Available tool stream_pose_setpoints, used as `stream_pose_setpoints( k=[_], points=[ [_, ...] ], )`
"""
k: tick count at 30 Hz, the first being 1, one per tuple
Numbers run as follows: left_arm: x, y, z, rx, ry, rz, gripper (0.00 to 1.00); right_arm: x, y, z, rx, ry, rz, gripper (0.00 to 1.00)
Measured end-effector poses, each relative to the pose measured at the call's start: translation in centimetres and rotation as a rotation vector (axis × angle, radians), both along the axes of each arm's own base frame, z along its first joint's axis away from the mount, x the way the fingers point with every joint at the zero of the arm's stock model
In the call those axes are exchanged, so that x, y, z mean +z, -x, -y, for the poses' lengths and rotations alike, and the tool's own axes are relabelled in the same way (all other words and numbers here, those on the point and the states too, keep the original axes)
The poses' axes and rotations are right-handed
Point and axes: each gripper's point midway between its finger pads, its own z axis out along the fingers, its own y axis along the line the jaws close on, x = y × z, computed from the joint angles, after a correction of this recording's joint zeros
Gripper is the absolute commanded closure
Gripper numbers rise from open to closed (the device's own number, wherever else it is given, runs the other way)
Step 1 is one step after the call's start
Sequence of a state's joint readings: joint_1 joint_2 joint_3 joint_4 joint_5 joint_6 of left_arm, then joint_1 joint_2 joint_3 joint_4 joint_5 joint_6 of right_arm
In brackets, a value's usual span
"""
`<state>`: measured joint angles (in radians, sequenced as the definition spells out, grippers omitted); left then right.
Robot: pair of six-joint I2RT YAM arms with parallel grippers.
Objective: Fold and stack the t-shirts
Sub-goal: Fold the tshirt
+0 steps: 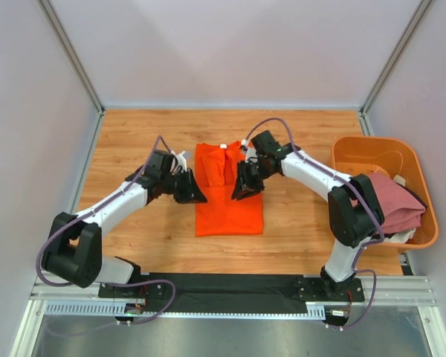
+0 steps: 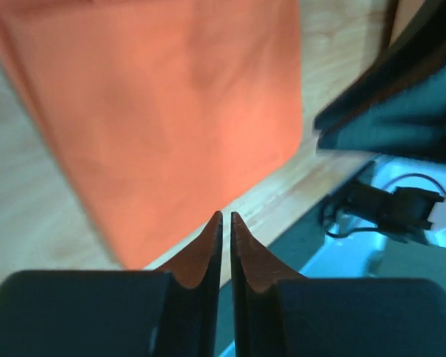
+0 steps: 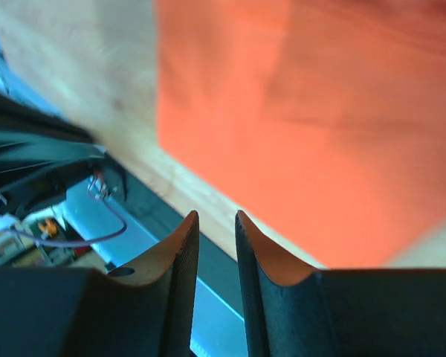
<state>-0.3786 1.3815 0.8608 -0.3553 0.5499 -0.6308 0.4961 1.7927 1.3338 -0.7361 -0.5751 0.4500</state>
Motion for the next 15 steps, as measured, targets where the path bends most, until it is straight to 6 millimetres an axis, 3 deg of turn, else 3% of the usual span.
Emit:
stream_pose_setpoints(
  k=[3,6,9,15],
  points=[
    [-3.8,2.8,1.0,-0.014,0.038,-0.131,0.91,-0.8,3.5,-3.7,0.091,-0.037,-0.034,0.76],
    [-8.3,6.2,0.5,-0.012,-0.013,-0.293,0.97,-3.7,6.9,-4.6,0.135,-0.019,-0.114,0.85],
    [-10.6,8.1,-0.5,0.003,-0.067,-0.384,0.99,-6.8,8.8,-2.9,0.112,0.037,-0.199,0.87],
    [-10.5,8.4,-1.3,0.026,-0.095,-0.357,0.99,-9.3,10.4,0.5,0.062,0.098,-0.266,0.86]
  ],
)
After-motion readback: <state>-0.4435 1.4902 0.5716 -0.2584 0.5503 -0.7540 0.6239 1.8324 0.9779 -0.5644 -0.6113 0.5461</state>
